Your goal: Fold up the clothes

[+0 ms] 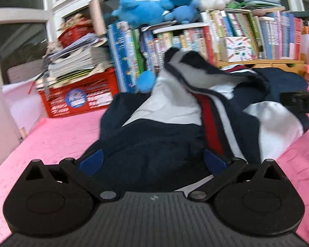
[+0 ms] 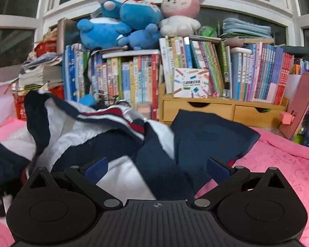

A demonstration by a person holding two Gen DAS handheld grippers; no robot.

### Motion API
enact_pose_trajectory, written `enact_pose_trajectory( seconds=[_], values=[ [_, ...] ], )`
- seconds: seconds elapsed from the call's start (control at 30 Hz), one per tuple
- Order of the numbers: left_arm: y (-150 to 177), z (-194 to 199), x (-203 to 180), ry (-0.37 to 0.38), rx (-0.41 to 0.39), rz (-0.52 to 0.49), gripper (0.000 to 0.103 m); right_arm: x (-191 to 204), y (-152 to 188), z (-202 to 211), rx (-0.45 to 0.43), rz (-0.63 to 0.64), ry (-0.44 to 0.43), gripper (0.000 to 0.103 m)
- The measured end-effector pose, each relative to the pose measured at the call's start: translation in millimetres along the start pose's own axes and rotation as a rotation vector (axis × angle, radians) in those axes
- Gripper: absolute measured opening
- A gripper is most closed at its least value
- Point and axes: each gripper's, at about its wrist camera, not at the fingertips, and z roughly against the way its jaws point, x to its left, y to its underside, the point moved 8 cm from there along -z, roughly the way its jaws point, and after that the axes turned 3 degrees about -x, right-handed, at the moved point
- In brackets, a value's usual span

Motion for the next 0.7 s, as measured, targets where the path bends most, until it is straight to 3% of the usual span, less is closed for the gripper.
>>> enact_pose_trajectory(
  seconds=[0.13,0.27,0.4,0.53,0.7],
  values=[
    [-3.1,20.2,27.2,0.073,0.009,0.111,0.103,12.0,1.5,1.3,-0.018,0.078,0.018,0.103],
    [-12.3,48.9,32.9,0.274,-0.026,0.213,0.103,43.4,9.3,11.8,-0.027,0.179,-0.072,0.103],
    [-17.7,57.4,29.7,0.459,-0.009,0.313,0.103,98.7,38.3,19.7,0.002,0.374,-0.138,0.103],
    [-17.0,52.4,14.0,0.443,0.014,0.256,0.103,144.0,56.1,36.7,-0.026,0.497,-0.169,0.100],
    [-9.7,36.1,0.9,0.371,0.059,0.173,0.103,172.9,55.1,64.8,-0.054,0.476,-0.352,0.100]
  ],
)
